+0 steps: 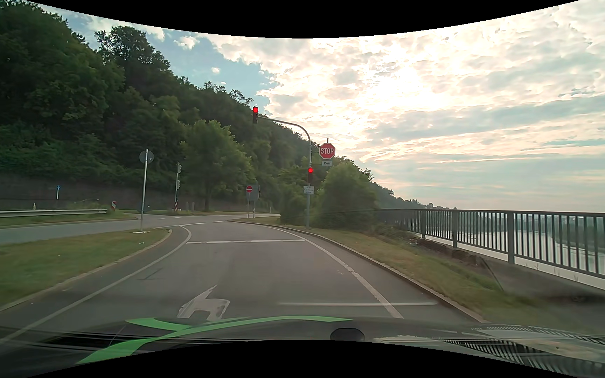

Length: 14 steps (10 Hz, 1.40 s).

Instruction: Follow the waypoints while adhering to traffic rules and regulations

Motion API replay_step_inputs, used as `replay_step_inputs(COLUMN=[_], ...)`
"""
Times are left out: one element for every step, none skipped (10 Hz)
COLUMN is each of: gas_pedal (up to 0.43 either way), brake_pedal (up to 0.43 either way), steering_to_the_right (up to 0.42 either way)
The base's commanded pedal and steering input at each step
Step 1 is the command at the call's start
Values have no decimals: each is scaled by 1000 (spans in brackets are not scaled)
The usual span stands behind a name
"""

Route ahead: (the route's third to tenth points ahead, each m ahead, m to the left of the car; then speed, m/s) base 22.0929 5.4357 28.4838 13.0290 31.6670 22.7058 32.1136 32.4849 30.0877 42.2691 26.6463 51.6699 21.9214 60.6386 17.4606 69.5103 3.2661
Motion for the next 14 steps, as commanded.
replay_step_inputs(gas_pedal=[0,0,0,0,0,0,0,0,0,0,0,0,0,0], brake_pedal=[30,18,6,0,0,0,0,0,0,0,0,0,18,55], steering_to_the_right=[-23,-24,-27,-31,-36,-41,-47,-56,-70,-83,-89,-95,-99,-102])
